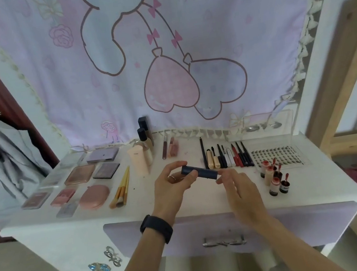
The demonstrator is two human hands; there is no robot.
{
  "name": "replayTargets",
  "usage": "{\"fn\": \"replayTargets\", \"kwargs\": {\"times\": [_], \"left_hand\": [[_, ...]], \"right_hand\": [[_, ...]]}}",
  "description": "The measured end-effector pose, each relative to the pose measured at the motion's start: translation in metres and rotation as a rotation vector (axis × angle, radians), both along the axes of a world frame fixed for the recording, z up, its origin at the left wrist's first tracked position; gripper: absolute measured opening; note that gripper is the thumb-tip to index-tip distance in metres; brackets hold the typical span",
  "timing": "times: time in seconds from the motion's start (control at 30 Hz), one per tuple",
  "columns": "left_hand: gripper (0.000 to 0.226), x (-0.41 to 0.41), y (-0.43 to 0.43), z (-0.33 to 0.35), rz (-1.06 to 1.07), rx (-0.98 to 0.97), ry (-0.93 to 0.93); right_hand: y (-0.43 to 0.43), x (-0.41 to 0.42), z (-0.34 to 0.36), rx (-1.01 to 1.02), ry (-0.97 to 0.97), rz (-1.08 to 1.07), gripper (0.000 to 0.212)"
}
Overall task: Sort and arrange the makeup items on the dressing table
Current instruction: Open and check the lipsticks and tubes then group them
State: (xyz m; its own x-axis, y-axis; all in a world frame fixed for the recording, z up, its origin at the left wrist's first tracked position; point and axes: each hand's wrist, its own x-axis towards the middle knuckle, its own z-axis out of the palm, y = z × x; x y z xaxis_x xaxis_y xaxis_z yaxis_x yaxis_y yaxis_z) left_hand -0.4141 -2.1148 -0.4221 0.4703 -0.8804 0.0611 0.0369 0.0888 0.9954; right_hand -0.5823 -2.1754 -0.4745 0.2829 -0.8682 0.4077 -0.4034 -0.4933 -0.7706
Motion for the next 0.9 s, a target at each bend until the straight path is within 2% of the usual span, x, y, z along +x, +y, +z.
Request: {"fn": "replayTargets", "kwargs": {"times": [0.17,0.27,0.37,0.5,0.6,0.7,0.8,0.9], "left_hand": [[0.030,-0.007,0.006,0.000,-0.063,-0.003,-0.114],[0.032,-0.015,0.007,-0.003,-0.063,-0.010,-0.085],[0.019,-0.024,0.007,-0.006,-0.094,0.037,-0.143],[0.020,-0.027,0.006,-0.004,-0.196,0.077,-0.239],[0.027,-0.024,0.006,0.000,-0.238,0.079,-0.378],[0.032,-0.023,0.005,0.003,-0.275,0.105,-0.543],[0.037,-0.021,0.004,0.005,-0.330,0.141,-0.857],[0.044,-0.020,0.006,0.008,-0.441,0.144,-1.066]], "right_hand": [[0.014,0.002,0.014,0.291,-0.251,0.121,0.042],[0.018,0.000,0.018,0.515,-0.422,0.203,0.040],[0.024,-0.004,0.019,0.681,-0.506,0.204,0.046],[0.028,-0.014,0.018,0.756,-0.395,0.183,0.055],[0.026,-0.023,0.022,0.661,-0.155,0.136,0.061],[0.019,-0.029,0.028,0.576,-0.139,0.090,0.062],[0.013,-0.028,0.039,0.492,-0.090,0.077,0.071],[0.007,-0.023,0.043,0.403,0.051,0.076,0.063]]}}
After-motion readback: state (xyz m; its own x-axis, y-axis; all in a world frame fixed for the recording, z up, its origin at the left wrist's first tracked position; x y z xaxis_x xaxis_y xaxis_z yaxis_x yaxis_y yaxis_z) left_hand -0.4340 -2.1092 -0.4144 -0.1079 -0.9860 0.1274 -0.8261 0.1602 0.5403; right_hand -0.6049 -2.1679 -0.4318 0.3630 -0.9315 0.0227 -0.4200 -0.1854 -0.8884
